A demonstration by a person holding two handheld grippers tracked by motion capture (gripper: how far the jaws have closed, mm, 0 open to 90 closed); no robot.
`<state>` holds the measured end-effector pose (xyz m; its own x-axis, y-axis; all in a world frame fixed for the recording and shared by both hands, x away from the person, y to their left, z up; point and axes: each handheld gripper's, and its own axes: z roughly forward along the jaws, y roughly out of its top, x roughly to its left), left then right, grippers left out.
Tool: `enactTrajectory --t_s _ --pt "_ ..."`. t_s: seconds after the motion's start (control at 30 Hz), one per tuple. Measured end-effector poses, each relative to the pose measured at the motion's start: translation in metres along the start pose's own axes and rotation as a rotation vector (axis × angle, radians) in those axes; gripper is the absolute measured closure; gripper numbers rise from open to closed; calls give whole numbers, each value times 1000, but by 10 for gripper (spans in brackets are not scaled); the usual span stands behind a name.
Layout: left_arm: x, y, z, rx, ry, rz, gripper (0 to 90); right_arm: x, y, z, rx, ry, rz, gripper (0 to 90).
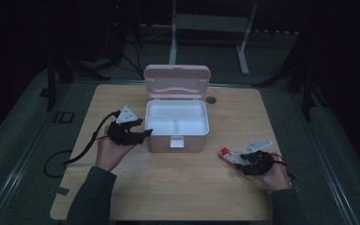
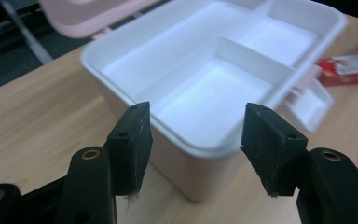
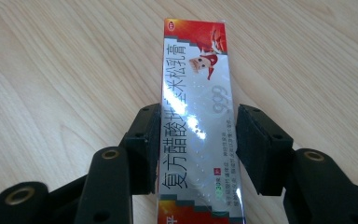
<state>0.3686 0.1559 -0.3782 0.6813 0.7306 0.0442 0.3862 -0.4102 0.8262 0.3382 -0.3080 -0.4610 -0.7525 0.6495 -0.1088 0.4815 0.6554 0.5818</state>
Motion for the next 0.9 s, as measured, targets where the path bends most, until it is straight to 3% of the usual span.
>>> enactTrajectory --t_s 0.07,0.23,0.43,0.53,0.63,0.73,0.9 --pt "4 3 6 6 -4 -22 424 -1 -3 -1 1 -1 13 513" --pt "9 6 21 39 2 -33 424 -1 -10 -3 9 -7 18 513" --pt "12 7 26 48 12 -43 425 -2 -15 -4 -2 4 36 505" --pt "13 6 26 48 8 -46 425 -3 -9 -8 -60 5 57 496" --pt "14 3 27 53 4 -57 429 -2 11 -18 -161 7 79 496" --pt "15 1 27 58 -4 -61 439 2 47 -26 -240 7 81 507" --pt "15 0 30 63 -18 -57 462 11 105 -25 -314 21 62 513"
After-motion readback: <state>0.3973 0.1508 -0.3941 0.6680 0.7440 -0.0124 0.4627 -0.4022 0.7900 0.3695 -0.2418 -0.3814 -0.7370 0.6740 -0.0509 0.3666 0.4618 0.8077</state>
